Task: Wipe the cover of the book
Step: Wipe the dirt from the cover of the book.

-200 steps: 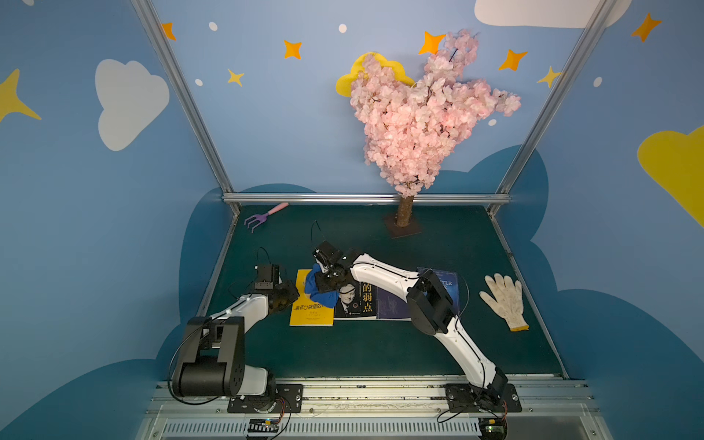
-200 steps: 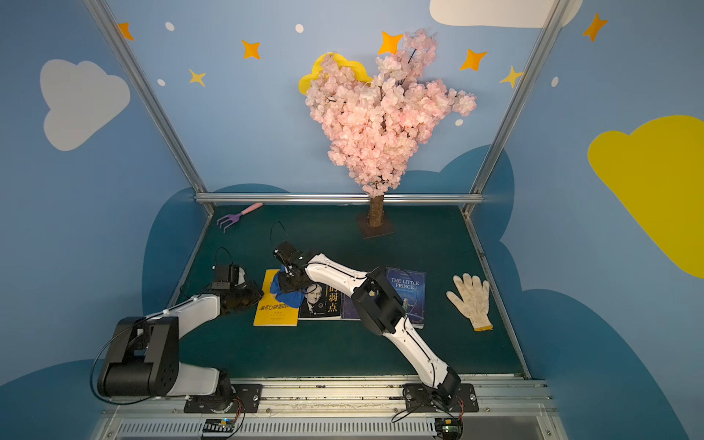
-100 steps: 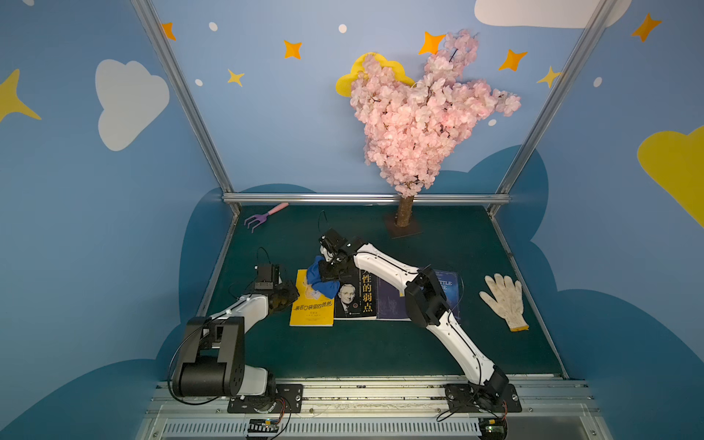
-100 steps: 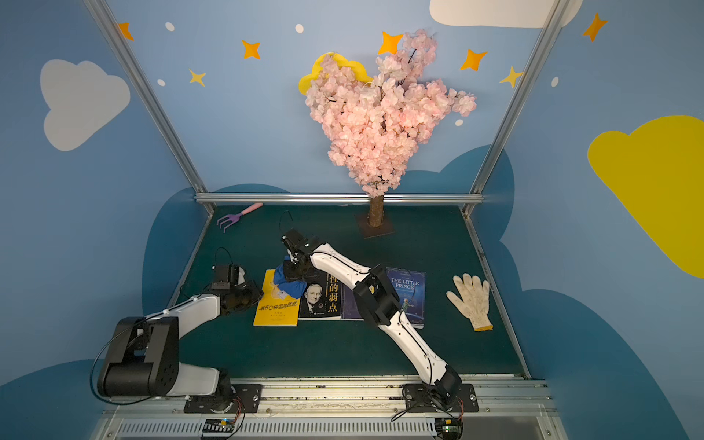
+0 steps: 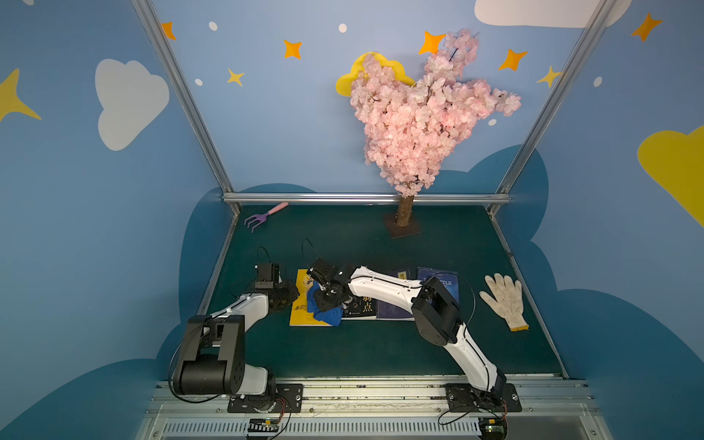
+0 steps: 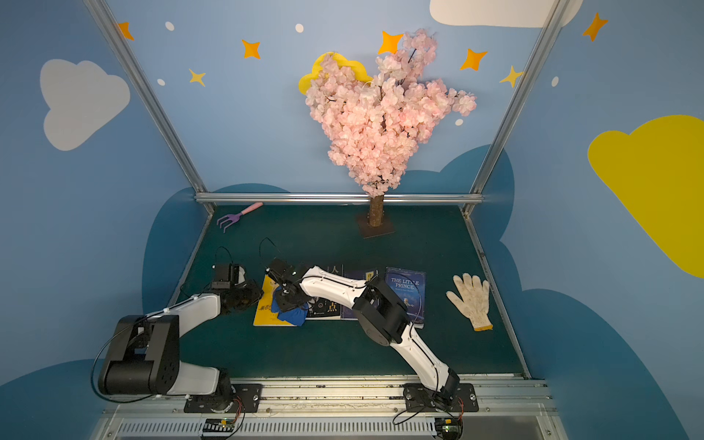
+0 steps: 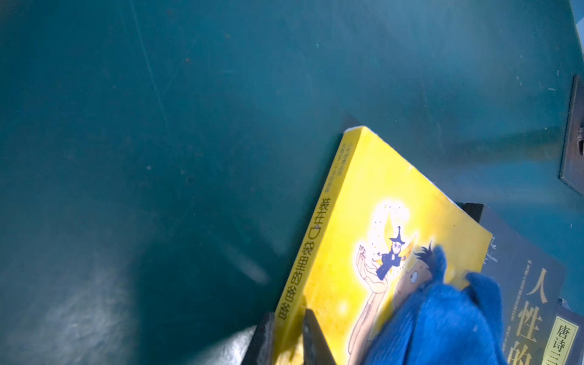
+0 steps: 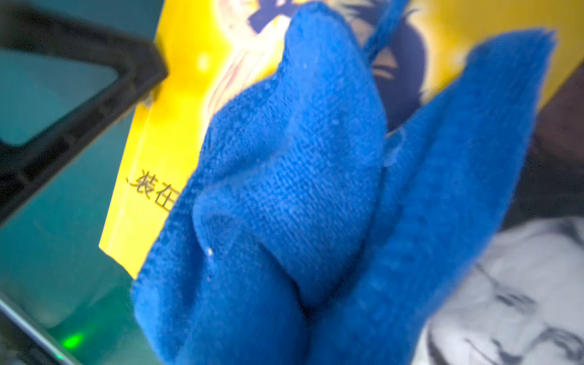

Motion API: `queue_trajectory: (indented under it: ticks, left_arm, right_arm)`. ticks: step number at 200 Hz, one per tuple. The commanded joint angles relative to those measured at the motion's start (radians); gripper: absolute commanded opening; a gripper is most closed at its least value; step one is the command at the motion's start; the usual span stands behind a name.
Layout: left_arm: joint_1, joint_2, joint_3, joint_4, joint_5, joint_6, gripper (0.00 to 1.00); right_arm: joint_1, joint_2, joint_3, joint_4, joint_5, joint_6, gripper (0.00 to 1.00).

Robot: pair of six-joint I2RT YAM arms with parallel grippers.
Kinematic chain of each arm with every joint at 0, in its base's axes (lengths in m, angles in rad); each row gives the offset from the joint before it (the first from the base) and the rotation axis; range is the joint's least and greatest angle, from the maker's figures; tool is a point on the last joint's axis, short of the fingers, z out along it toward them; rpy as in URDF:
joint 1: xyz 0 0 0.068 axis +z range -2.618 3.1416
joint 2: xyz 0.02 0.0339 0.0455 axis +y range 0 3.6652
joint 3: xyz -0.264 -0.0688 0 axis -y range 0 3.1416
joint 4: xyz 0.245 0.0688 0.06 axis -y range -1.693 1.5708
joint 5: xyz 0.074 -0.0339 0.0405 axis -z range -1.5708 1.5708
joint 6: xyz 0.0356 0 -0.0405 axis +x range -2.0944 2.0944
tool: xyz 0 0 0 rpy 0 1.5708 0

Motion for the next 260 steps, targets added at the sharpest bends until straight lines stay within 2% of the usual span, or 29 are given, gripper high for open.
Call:
queue_trajectory:
  ticks: [1,26,41,60,74,107,129,156,207,245,260]
  left_arm:
    - [-0.006,0.014,0.0,-0.023,0.038,0.011,0.18]
    - [-0.005,0.005,-0.009,-0.012,0.036,0.009,0.18]
    - [-0.006,0.013,-0.003,-0.012,0.04,0.01,0.18]
    - [-0.006,0.026,0.007,-0.02,0.046,0.011,0.18]
    - [-0.005,0.027,0.008,-0.021,0.047,0.011,0.18]
    - [-0.006,0.028,0.008,-0.022,0.045,0.011,0.18]
    - [-0.006,0.027,0.006,-0.017,0.045,0.01,0.18]
    - [-0.006,0.031,0.008,-0.021,0.05,0.011,0.18]
    - [-0.006,0.022,0.005,-0.024,0.05,0.012,0.18]
    - [-0.006,0.021,0.0,-0.014,0.05,0.01,0.17]
    - [-0.006,0.029,0.008,-0.021,0.054,0.012,0.17]
  right_arm:
    - [-0.064,0.163,0.113,-0.198,0.079,-0.037,0.0]
    - [-0.134,0.323,0.406,-0.331,0.062,-0.041,0.0]
    - [-0.163,0.369,0.481,-0.352,0.003,-0.029,0.0]
    - [-0.165,0.354,0.432,-0.31,-0.086,-0.005,0.0]
    - [-0.131,0.319,0.35,-0.275,-0.105,-0.012,0.0]
    - [-0.025,0.228,0.161,-0.27,-0.021,-0.033,0.0]
    - [-0.005,0.195,0.079,-0.239,0.022,-0.044,0.0]
    - [-0.051,0.243,0.181,-0.305,0.095,-0.061,0.0]
    - [-0.169,0.378,0.475,-0.327,0.051,-0.117,0.0]
    - [-0.158,0.378,0.471,-0.34,0.032,-0.072,0.0]
    - [-0.131,0.348,0.404,-0.358,0.027,-0.061,0.0]
